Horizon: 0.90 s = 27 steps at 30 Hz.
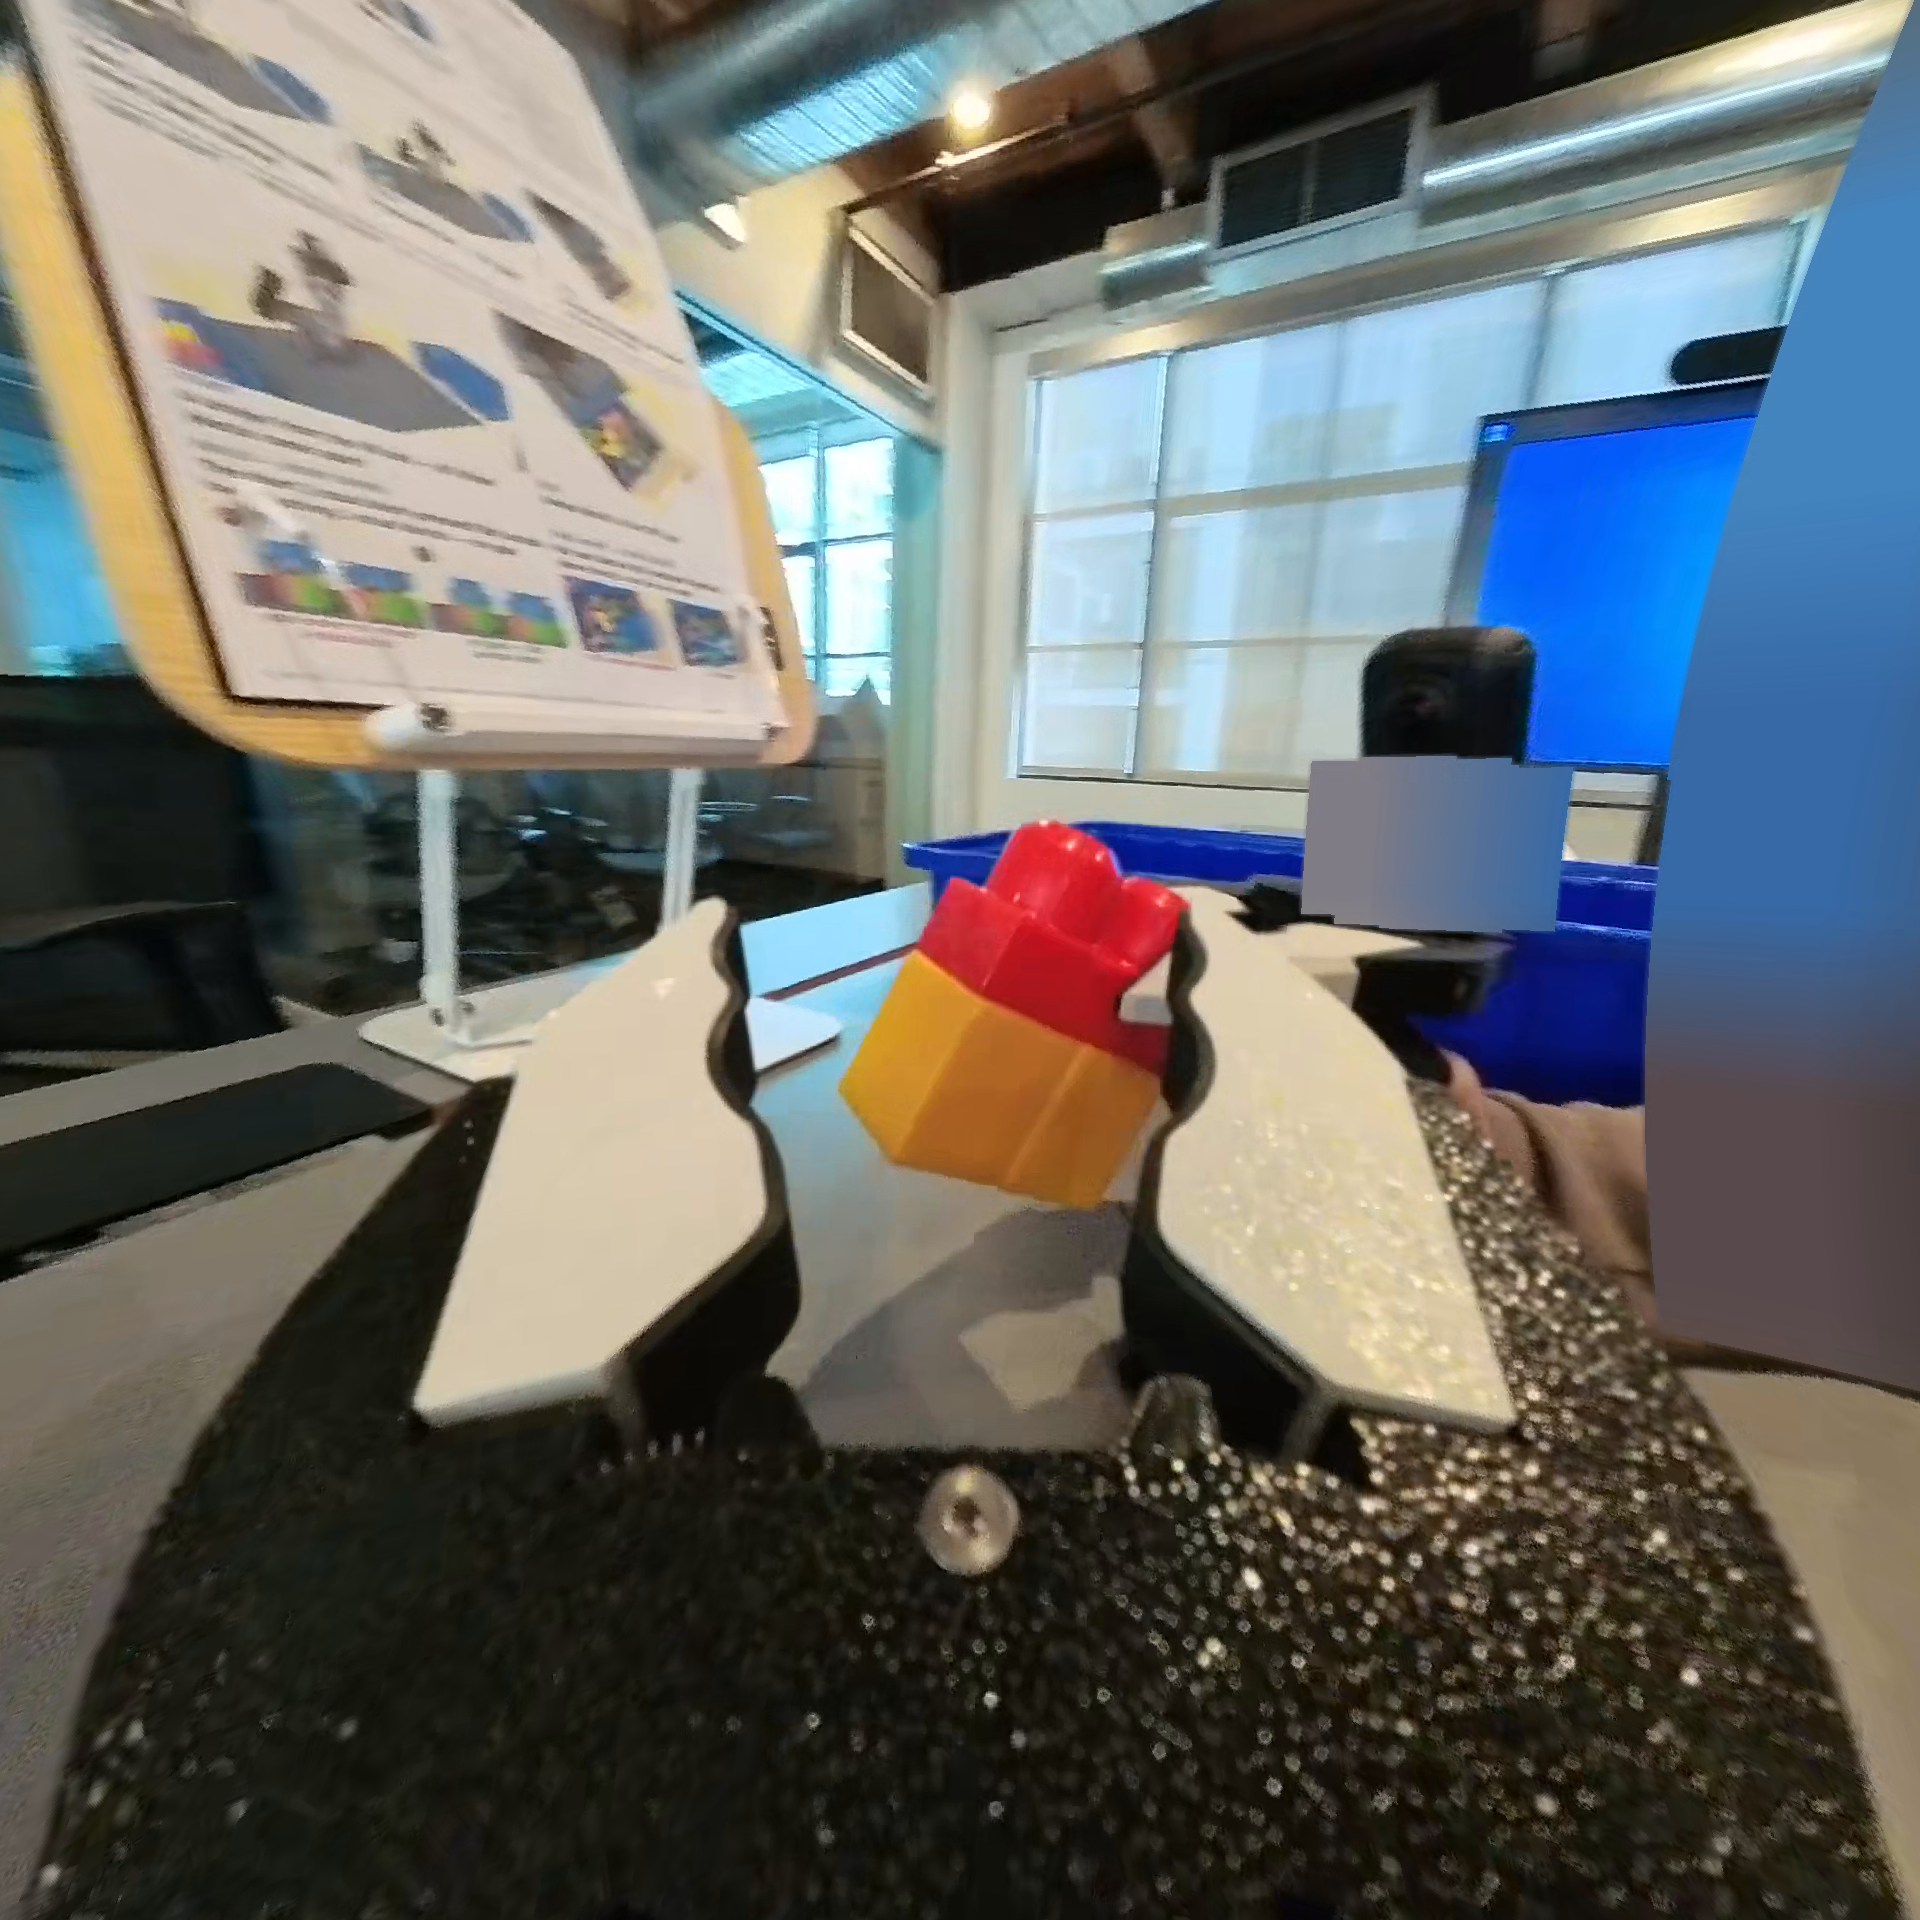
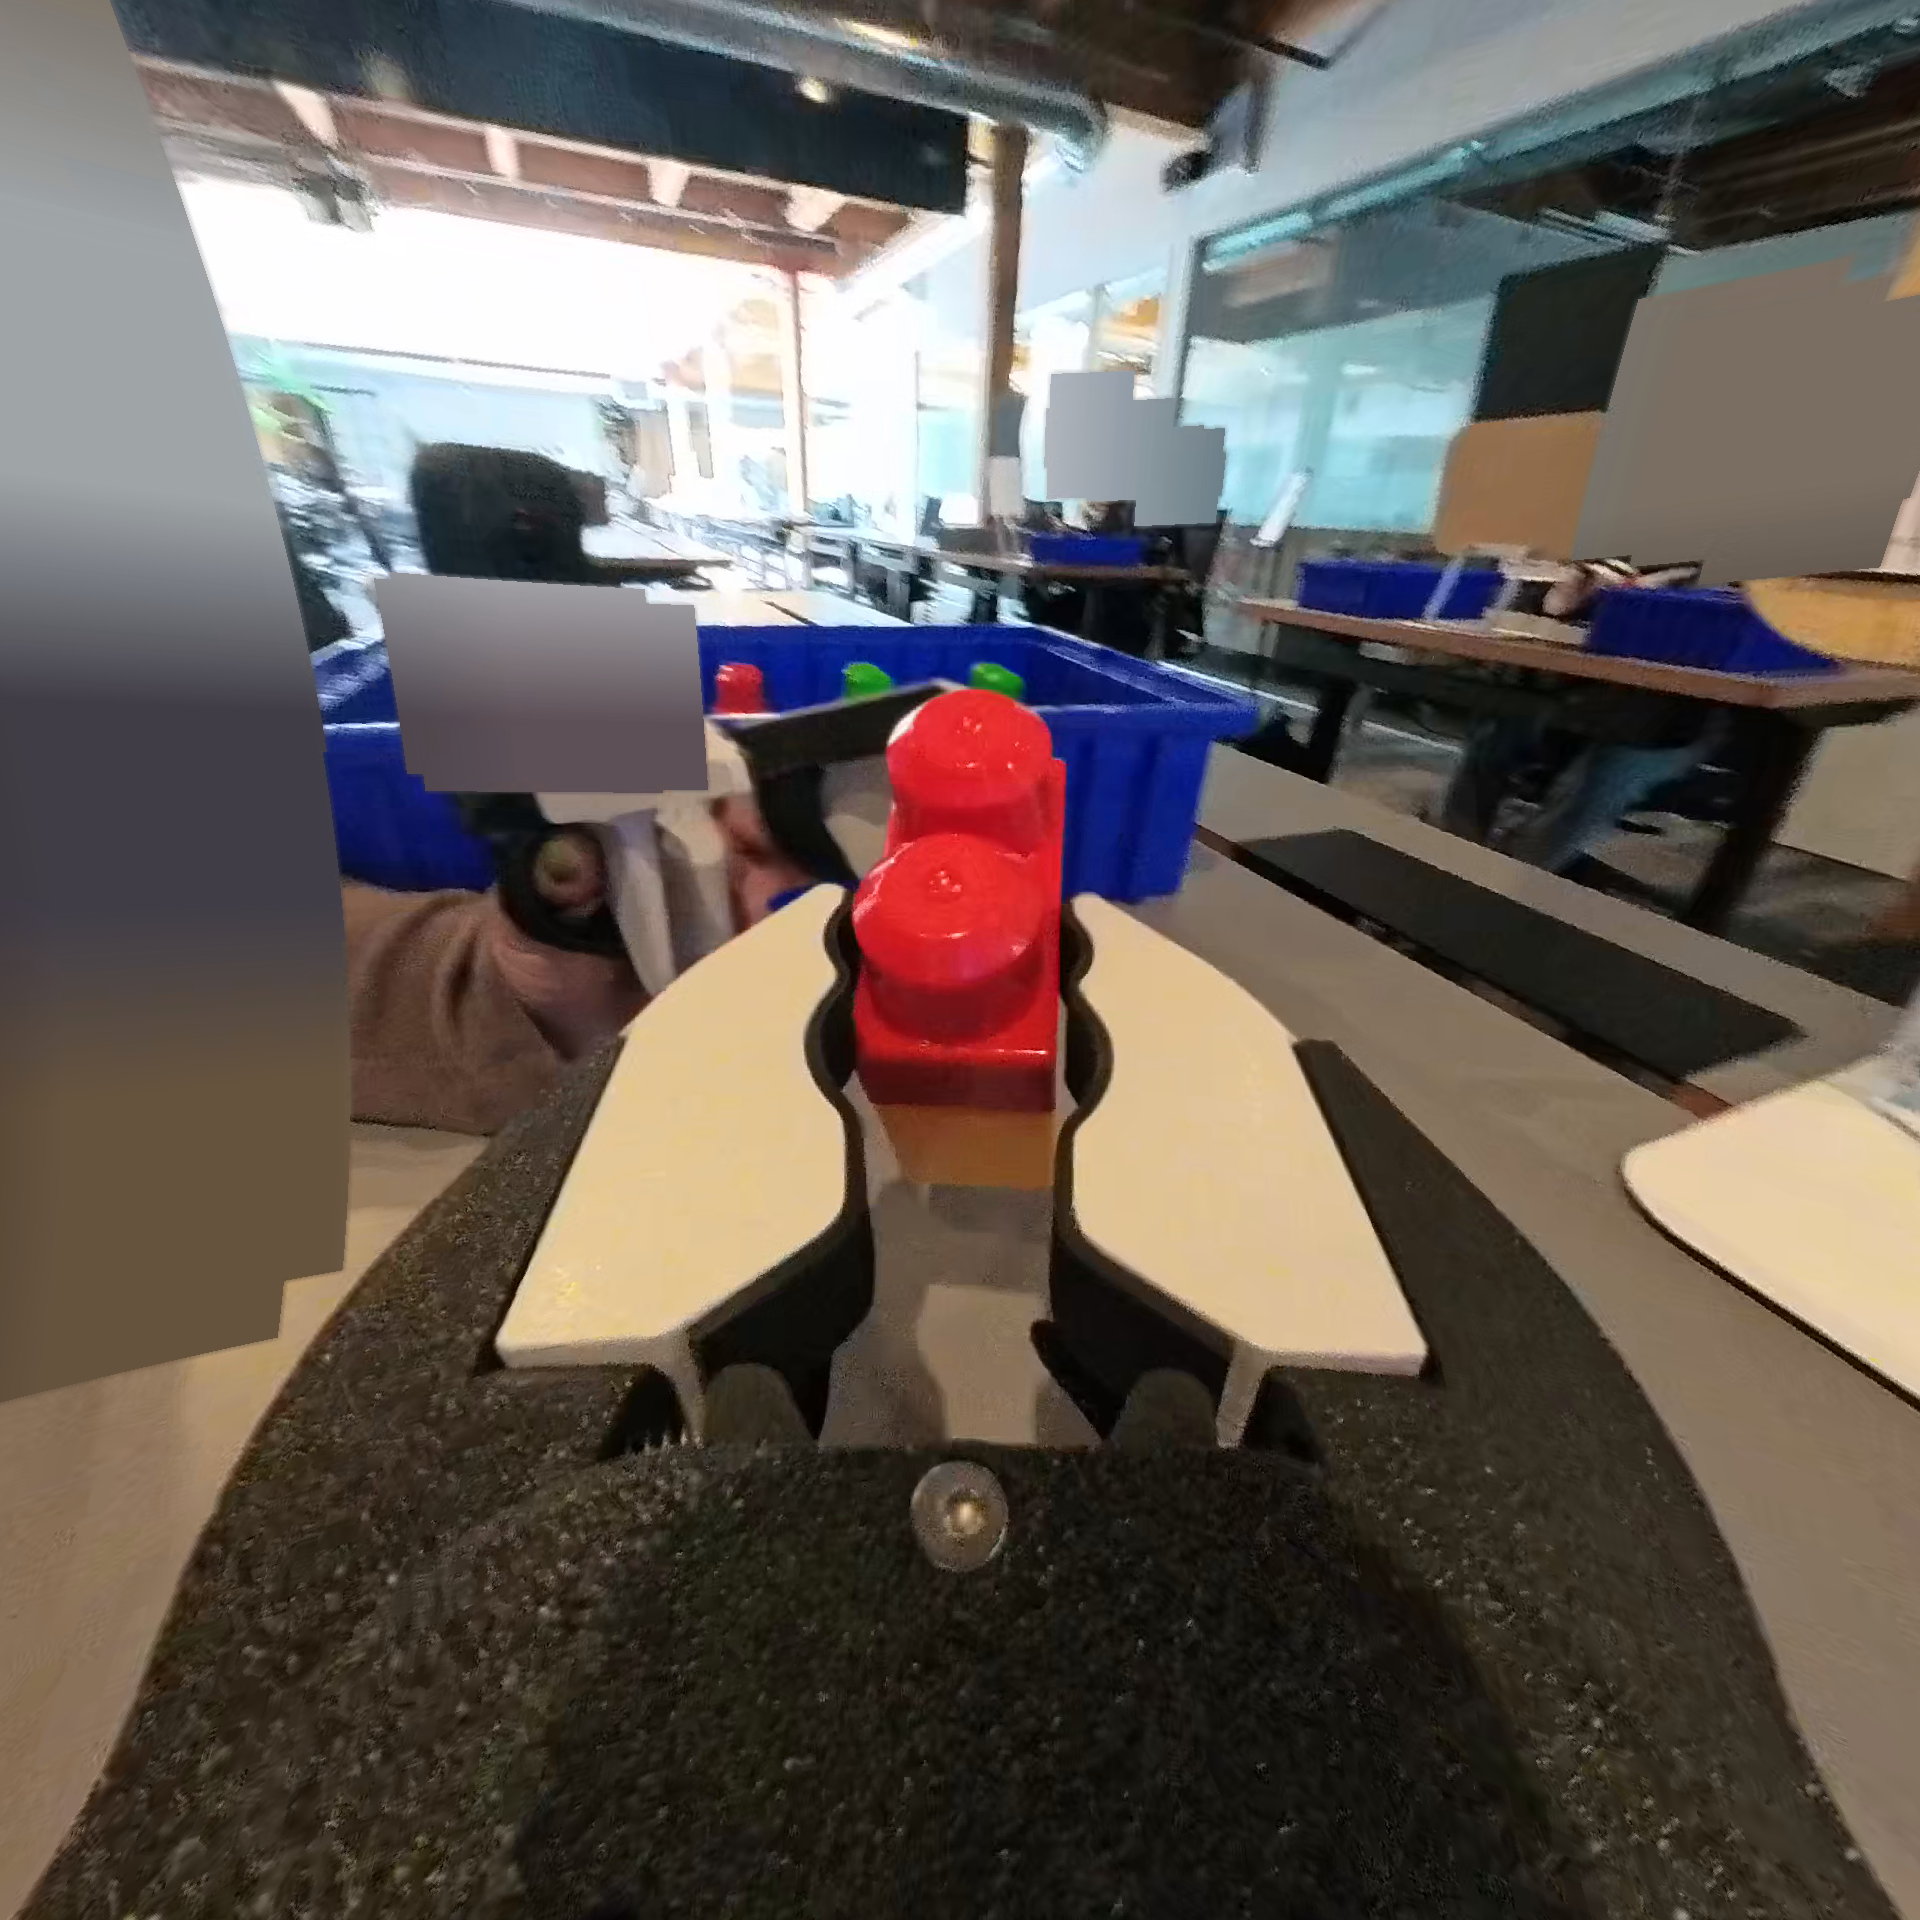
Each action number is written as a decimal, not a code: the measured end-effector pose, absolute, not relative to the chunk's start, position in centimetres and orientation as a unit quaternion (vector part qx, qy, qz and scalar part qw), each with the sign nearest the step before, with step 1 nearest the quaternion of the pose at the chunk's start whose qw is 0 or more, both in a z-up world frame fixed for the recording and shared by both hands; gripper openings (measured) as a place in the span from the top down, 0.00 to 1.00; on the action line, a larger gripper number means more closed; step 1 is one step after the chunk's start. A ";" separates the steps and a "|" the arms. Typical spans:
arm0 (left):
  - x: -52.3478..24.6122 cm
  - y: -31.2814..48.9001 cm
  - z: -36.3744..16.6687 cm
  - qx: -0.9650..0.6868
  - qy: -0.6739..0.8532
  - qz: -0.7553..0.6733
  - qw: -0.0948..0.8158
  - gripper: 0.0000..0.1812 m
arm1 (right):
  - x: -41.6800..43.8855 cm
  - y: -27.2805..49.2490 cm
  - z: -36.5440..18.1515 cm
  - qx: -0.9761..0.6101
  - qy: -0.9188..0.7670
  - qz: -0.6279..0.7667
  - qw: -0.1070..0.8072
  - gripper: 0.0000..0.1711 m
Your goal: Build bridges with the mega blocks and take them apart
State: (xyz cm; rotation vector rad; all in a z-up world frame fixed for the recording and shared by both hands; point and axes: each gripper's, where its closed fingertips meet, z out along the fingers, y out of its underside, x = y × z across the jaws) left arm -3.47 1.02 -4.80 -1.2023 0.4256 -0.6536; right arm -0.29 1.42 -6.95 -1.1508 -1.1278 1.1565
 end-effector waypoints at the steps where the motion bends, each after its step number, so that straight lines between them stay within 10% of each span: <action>1: -3.1 0.9 -4.9 -0.553 0.202 -0.314 0.745 0.58 | -0.3 0.8 -6.8 -0.472 -0.484 0.505 0.536 0.79; 27: 0.4 -1.0 -7.3 -0.595 0.285 -0.419 0.624 0.80 | 0.2 -1.0 -6.3 -0.430 -0.457 0.651 0.428 0.77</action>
